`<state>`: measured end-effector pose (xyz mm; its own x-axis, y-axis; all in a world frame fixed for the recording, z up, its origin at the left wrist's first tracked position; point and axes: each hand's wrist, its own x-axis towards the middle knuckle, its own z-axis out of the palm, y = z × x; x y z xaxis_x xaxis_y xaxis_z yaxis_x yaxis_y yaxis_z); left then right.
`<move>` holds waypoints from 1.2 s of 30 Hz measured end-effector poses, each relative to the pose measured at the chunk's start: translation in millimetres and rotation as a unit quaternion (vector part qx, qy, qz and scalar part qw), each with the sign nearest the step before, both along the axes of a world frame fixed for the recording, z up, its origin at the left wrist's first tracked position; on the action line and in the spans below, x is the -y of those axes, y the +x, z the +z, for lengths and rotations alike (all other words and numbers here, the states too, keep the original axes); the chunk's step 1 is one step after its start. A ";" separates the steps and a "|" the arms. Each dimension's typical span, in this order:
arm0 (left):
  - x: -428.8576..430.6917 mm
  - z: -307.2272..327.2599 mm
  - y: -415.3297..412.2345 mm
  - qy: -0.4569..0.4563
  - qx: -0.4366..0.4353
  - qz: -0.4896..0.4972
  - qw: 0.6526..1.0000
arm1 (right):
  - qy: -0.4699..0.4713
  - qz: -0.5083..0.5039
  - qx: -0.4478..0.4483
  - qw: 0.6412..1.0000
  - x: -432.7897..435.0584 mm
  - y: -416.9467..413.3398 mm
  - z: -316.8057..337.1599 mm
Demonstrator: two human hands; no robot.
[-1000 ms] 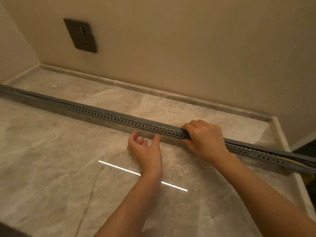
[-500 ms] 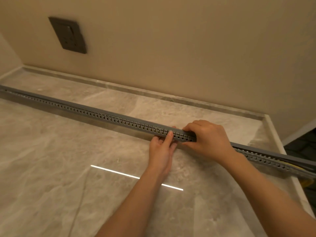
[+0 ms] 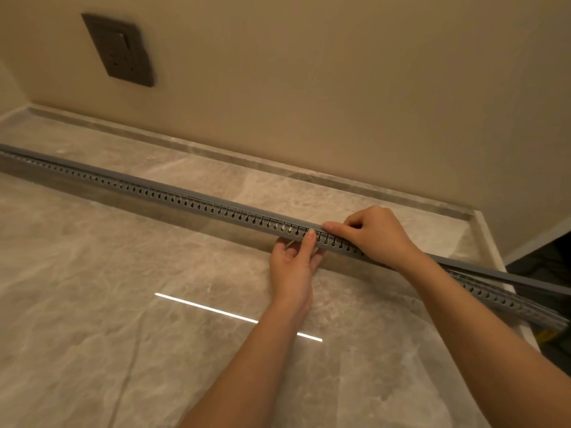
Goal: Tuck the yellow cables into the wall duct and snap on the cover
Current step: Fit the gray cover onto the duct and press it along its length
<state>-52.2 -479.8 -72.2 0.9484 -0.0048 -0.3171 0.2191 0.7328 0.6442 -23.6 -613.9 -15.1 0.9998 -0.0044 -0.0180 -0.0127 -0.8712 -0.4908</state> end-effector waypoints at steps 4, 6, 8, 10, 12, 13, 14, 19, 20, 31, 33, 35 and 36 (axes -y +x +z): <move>1.2 0.7 -1.2 0.002 -0.004 0.016 1.000 | -0.007 -0.004 0.014 1.000 -2.2 -3.7 -2.5; 1.0 1.0 -1.4 0.004 -0.007 0.021 1.000 | -0.003 -0.001 0.016 1.000 -2.6 -5.0 -2.1; 1.3 1.9 -0.2 0.006 -0.015 0.027 1.000 | -0.007 0.018 0.014 1.000 -1.9 -7.3 -1.3; 1.6 3.1 1.8 0.006 -0.024 0.032 0.999 | -0.032 0.051 0.015 0.998 -1.5 -12.2 0.8; 3.0 3.4 3.8 0.015 -0.038 0.038 0.998 | -0.079 0.085 0.022 0.993 0.0 -18.9 3.2; 3.4 3.3 4.3 0.018 -0.043 0.039 0.998 | -0.108 0.096 0.031 0.989 0.3 -22.0 3.5; 4.0 3.3 4.5 0.018 -0.045 0.039 0.998 | -0.136 0.101 0.046 0.984 0.0 -24.7 3.1; 6.0 3.7 4.7 0.023 -0.053 0.040 0.998 | -0.240 0.084 0.112 0.961 -8.9 -32.7 -6.3; 6.3 4.1 4.9 0.025 -0.056 0.039 0.997 | -0.251 0.078 0.116 0.958 -10.4 -33.0 -7.6; 4.8 7.4 7.4 0.016 -0.070 0.031 0.997 | -0.240 0.050 0.170 0.954 -14.8 -28.7 -8.0; 4.4 7.2 8.2 0.013 -0.069 0.030 0.997 | -0.235 0.051 0.179 0.954 -14.8 -27.5 -8.6; 3.4 7.1 9.4 0.018 -0.068 0.019 0.997 | -0.229 0.052 0.186 0.954 -14.1 -26.0 -8.6; 1.3 7.2 9.7 0.022 -0.066 0.005 0.998 | -0.228 0.054 0.187 0.954 -13.9 -25.6 -8.9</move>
